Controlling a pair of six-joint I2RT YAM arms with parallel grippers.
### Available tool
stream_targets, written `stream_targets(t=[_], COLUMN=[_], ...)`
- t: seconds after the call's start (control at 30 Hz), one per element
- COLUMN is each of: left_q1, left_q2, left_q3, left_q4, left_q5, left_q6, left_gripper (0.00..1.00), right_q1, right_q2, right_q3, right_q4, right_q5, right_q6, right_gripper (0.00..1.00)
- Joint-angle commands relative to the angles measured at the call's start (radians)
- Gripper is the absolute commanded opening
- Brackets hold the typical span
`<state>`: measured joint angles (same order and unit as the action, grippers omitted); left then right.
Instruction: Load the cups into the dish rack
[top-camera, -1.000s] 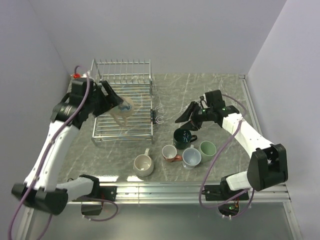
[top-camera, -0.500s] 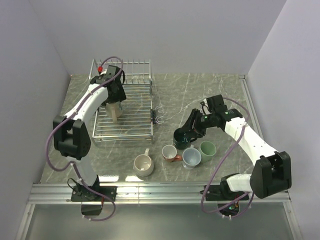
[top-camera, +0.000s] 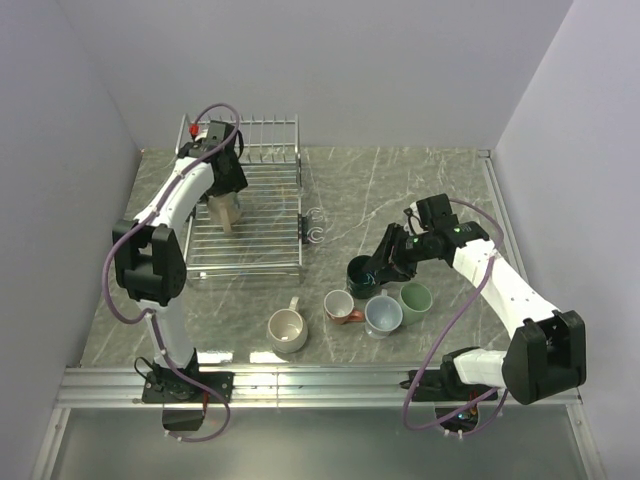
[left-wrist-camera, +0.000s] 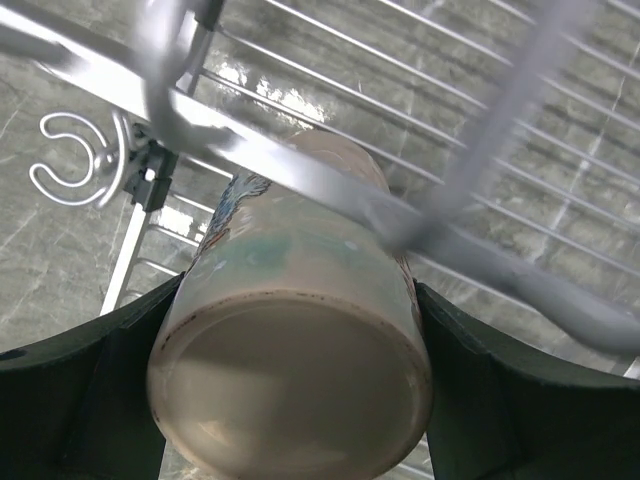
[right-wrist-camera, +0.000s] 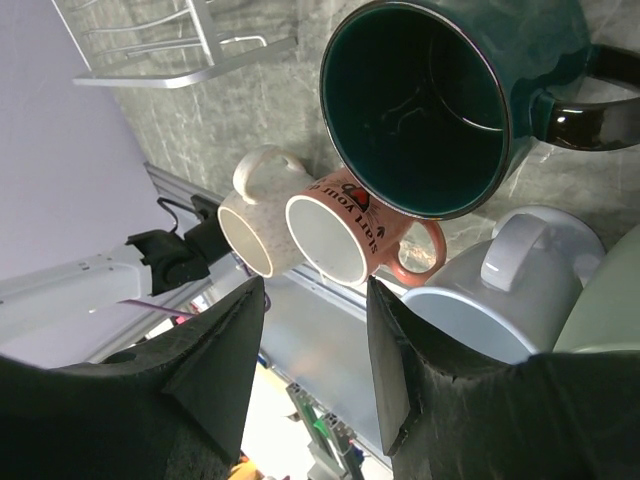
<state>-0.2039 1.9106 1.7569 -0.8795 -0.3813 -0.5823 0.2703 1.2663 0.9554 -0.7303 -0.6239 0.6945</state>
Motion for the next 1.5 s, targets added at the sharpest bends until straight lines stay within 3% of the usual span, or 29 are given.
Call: stream_targets(t=[0.0,0.17,0.23,0.27,0.57,0.77,0.83,0.93,1.03,1.17,1.3,1.47], left_q1=[0.023,0.031,0.034,0.034,0.04,0.04,0.038,0.021,-0.029,-0.087,-0.111,-0.109], left_q2=[-0.022,-0.03,-0.033,-0.033,-0.079,-0.149,-0.211,-0.303,-0.428,-0.472,-0.453,-0.329], left_q3=[0.009,0.007,0.009,0.012,0.116,0.138,0.096,-0.063,-0.252,-0.445,-0.505,-0.452], left_q4=[0.054,0.054,0.053,0.045,-0.022,-0.079,-0.087,-0.026,0.01,0.065,0.128,0.134], left_q5=[-0.005,0.002,0.001,0.004,0.005,-0.008,-0.007,0.03,0.022,0.019,0.016,-0.065], left_q6=[-0.007,-0.005,-0.007,-0.004,-0.004,-0.017,-0.033,-0.054,-0.109,-0.214,-0.214,-0.159], left_gripper=[0.63,0.78,0.96,1.0,0.99,0.99,0.98,0.84,0.82,0.81,0.78,0.77], right_q1=[-0.009,-0.009,-0.009,-0.009,-0.009,-0.008,-0.002,0.024,0.085,0.199,0.286,0.363], right_q2=[-0.025,-0.028,-0.028,-0.03,-0.059,-0.054,-0.047,-0.013,0.063,0.183,0.338,0.519], right_q3=[-0.006,-0.01,-0.01,-0.014,-0.043,0.022,0.078,0.173,0.301,0.475,0.643,0.83], right_q4=[-0.006,0.0,0.003,0.003,0.028,-0.015,-0.033,-0.044,-0.055,-0.087,-0.112,-0.162], right_q5=[0.006,0.001,0.001,0.001,0.004,0.046,0.067,0.075,0.05,0.052,0.062,0.062], right_q6=[-0.018,-0.012,-0.012,-0.01,0.002,-0.042,-0.07,-0.098,-0.104,-0.118,-0.13,-0.151], right_gripper=[0.53,0.53,0.53,0.54,0.56,0.56,0.56,0.56,0.56,0.56,0.56,0.56])
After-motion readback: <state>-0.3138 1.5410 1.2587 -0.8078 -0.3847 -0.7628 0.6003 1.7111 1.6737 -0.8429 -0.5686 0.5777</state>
